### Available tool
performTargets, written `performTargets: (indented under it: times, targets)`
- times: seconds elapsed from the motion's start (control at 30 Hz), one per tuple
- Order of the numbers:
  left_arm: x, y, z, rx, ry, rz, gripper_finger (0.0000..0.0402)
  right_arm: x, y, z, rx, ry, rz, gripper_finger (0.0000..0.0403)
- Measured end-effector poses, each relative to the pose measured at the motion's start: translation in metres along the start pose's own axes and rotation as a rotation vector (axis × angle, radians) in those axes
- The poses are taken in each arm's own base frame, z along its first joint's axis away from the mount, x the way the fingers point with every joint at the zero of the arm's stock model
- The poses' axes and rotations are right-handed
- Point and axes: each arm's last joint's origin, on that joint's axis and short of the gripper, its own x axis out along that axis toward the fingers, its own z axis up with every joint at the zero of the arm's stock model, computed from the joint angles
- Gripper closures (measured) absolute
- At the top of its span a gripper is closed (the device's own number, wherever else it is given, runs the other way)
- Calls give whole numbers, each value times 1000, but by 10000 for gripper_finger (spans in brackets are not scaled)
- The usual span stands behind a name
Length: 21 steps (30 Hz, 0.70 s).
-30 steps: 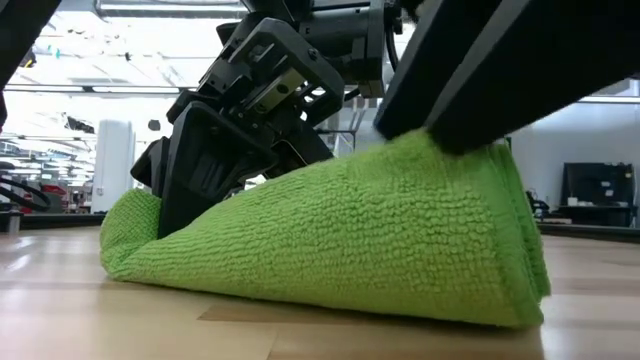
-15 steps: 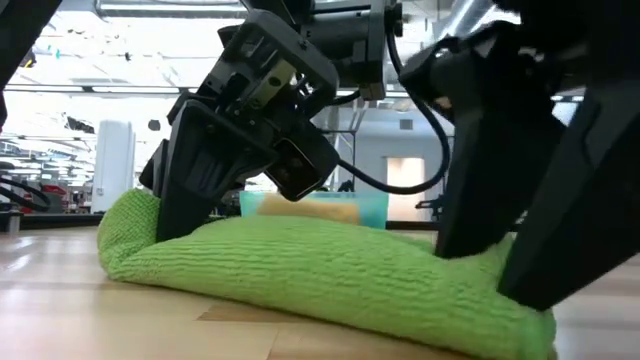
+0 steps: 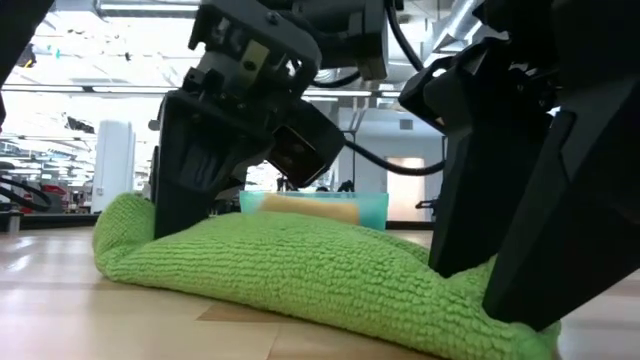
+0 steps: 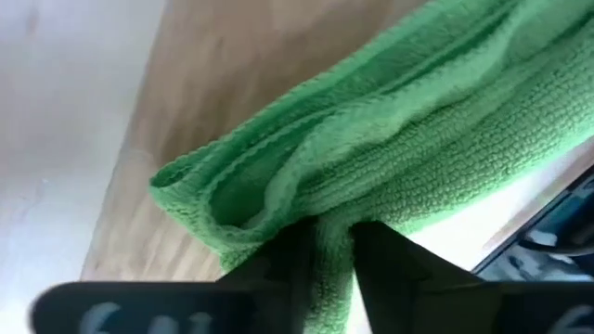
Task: Roll microfiber towels into tight, uniform cylinder then place into a basket
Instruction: Roll the green microfiber towel
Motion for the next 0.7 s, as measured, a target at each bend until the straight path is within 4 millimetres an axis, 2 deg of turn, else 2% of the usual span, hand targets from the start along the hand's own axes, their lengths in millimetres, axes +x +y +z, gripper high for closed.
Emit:
performTargets:
  times: [0.17,0.33,0.53,0.7]
  targets:
    - [1,-2,-2,21,14,-17,280,1,1,0,0,-2,4,255]
    - [3,-5,-5,88,19,-16,250,1,1,0,1,-1,7,255]
    - [0,-7,-7,139,3,-9,250,1,0,0,2,-1,9,255]
    - [-18,-8,-15,175,-94,69,257,1,1,0,10,-2,10,255]
